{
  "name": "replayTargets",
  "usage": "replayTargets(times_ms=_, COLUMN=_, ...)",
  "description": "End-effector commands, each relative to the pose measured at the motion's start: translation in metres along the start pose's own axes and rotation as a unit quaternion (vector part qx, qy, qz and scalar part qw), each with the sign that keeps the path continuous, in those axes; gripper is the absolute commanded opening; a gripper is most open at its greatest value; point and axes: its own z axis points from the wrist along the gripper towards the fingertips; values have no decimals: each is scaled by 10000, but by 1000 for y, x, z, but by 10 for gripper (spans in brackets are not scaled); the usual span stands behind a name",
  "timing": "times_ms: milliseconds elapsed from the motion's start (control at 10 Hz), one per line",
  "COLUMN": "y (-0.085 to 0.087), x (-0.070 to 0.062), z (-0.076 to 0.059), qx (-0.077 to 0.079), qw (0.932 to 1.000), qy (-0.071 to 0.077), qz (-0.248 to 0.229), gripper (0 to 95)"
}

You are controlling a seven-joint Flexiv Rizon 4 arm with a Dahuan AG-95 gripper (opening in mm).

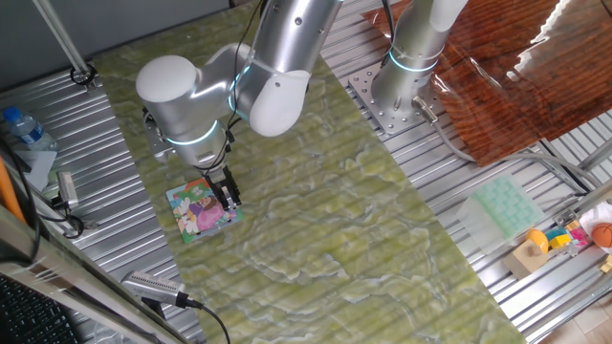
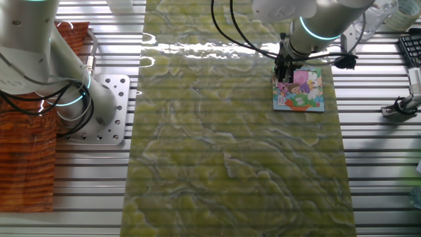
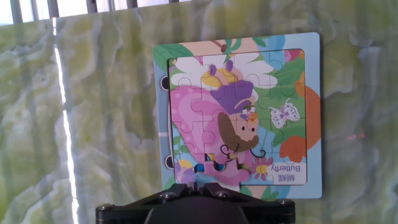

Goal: Assemble one piece of a puzzle

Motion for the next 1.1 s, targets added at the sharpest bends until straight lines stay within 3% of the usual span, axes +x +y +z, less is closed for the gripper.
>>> replayTargets(times_ms=100, y=1, x=-1, z=1, qx=-21, qw=10000, qy=14, qz=17, gripper=0)
replayTargets(times_ms=1100, y=2, x=-1, z=3, qx=-18, qw=10000, qy=58, qz=8, gripper=0)
